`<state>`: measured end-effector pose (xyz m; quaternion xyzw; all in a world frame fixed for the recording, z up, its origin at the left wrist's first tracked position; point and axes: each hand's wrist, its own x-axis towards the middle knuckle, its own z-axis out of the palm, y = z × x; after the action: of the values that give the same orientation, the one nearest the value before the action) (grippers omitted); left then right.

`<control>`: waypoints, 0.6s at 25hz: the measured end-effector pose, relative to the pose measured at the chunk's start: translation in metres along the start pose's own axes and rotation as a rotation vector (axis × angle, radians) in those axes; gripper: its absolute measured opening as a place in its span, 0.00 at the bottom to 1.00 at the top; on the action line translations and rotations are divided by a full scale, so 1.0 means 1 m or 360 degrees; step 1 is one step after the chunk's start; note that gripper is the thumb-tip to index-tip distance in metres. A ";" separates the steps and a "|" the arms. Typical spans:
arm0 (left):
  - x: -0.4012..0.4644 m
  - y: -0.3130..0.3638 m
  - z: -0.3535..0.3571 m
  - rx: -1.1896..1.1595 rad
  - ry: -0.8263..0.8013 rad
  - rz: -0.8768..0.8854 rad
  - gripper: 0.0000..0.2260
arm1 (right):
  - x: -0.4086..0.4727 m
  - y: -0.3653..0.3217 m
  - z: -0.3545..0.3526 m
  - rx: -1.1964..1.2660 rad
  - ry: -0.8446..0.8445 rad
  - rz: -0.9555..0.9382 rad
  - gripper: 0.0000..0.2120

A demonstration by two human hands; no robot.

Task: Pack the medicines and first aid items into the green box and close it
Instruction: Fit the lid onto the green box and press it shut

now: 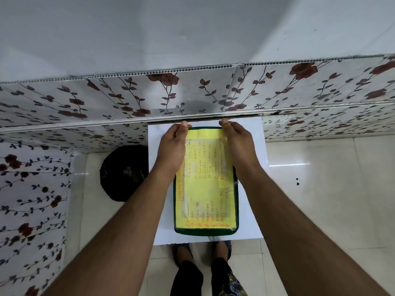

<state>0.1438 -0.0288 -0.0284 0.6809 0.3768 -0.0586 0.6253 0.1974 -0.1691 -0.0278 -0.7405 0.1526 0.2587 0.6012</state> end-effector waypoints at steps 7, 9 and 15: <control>0.009 -0.007 0.003 -0.0154 0.0050 0.0038 0.15 | 0.006 0.007 0.010 0.0151 0.0206 0.0056 0.13; 0.009 -0.006 0.005 -0.0141 0.0107 0.0043 0.15 | 0.009 0.006 0.010 0.0173 0.0218 0.0077 0.13; 0.007 -0.004 0.008 -0.0028 0.0149 0.0073 0.14 | 0.016 0.007 0.010 0.0000 0.0230 0.0049 0.13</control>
<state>0.1498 -0.0326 -0.0374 0.6858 0.3904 -0.0090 0.6142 0.2046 -0.1601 -0.0442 -0.7549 0.2071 0.2138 0.5844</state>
